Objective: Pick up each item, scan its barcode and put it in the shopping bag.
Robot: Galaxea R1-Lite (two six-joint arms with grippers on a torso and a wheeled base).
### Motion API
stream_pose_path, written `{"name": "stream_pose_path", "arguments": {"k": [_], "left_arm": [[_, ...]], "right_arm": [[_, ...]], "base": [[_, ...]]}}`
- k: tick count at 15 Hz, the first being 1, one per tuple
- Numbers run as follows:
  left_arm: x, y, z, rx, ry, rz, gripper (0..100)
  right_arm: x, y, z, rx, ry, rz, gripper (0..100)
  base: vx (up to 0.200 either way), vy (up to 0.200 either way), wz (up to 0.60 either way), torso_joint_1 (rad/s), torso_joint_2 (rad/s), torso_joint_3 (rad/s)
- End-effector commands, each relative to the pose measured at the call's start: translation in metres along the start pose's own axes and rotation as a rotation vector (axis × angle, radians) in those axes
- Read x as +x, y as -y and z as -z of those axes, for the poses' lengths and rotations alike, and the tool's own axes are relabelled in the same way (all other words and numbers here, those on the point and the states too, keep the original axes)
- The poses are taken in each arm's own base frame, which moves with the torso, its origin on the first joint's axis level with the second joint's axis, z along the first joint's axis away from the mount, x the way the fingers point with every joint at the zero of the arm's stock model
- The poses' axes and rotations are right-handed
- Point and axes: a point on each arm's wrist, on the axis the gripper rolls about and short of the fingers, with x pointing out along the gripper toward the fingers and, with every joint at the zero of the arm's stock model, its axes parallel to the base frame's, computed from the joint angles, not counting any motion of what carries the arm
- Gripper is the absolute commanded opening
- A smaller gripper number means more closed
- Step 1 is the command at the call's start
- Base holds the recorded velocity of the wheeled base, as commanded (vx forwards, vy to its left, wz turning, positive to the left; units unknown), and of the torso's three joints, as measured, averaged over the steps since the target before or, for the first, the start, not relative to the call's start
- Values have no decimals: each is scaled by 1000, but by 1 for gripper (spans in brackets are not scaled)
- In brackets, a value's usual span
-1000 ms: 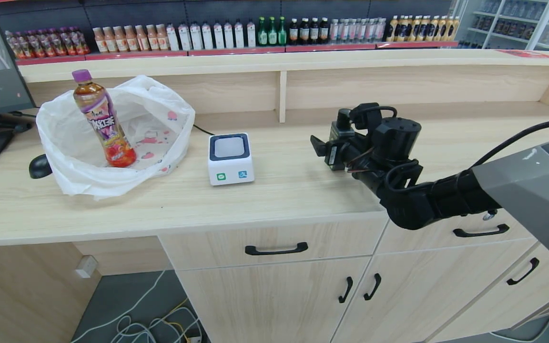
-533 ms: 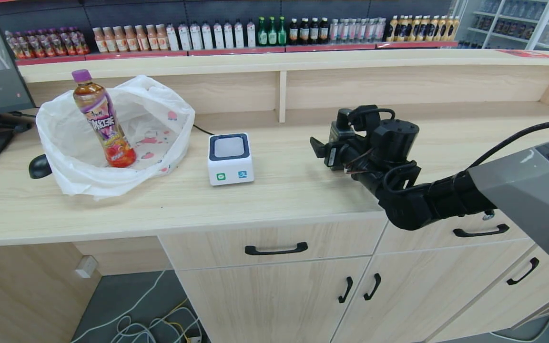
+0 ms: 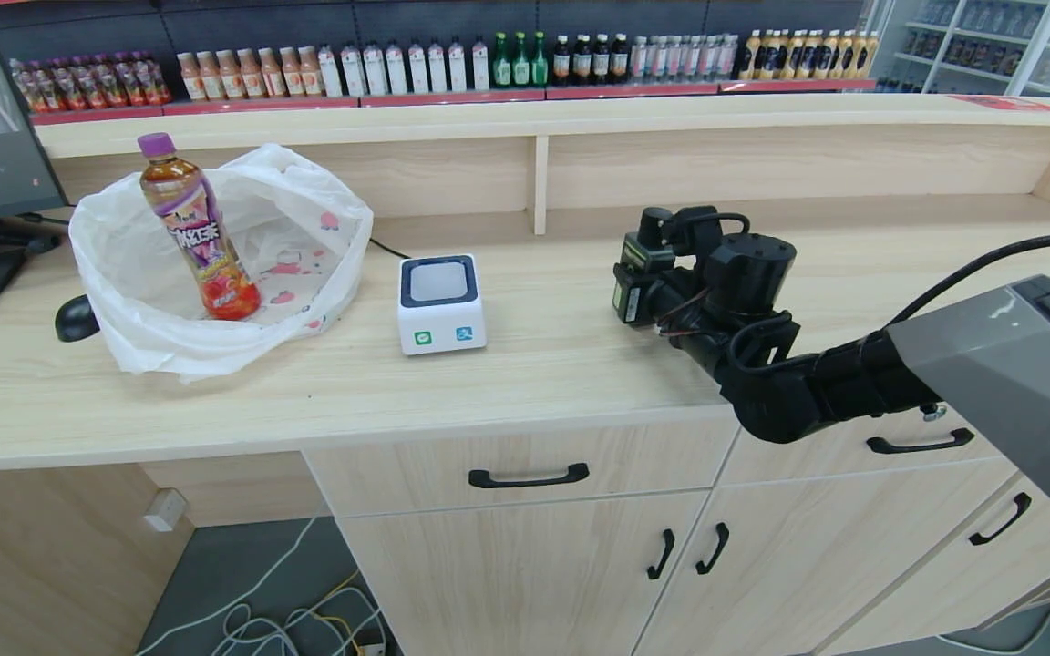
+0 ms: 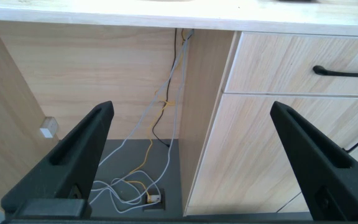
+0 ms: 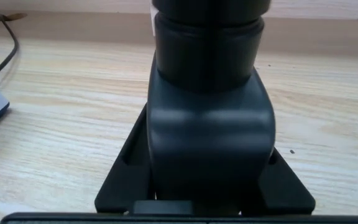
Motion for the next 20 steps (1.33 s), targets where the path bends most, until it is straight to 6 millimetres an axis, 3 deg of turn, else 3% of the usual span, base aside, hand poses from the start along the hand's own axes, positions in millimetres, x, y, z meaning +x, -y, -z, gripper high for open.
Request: {"name": "stream_pose_path", "arguments": {"k": [1, 8, 12, 16, 20], "left_arm": [[0, 0, 0, 0, 0, 0, 100], [0, 0, 0, 0, 0, 0, 100], [0, 0, 0, 0, 0, 0, 100], [0, 0, 0, 0, 0, 0, 100], [0, 0, 0, 0, 0, 0, 100]], "right_arm": [[0, 0, 1, -6, -2, 1, 0], [-2, -3, -5, -26, 13, -6, 0], [-11, -2, -27, -32, 53, -6, 0], [-52, 1, -58, -73, 58, -17, 0], [-104, 6, -75, -94, 34, -31, 0]], "base": [[0, 0, 0, 0, 0, 0], [0, 0, 0, 0, 0, 0], [0, 0, 0, 0, 0, 0], [0, 0, 0, 0, 0, 0], [0, 0, 0, 0, 0, 0]]}}
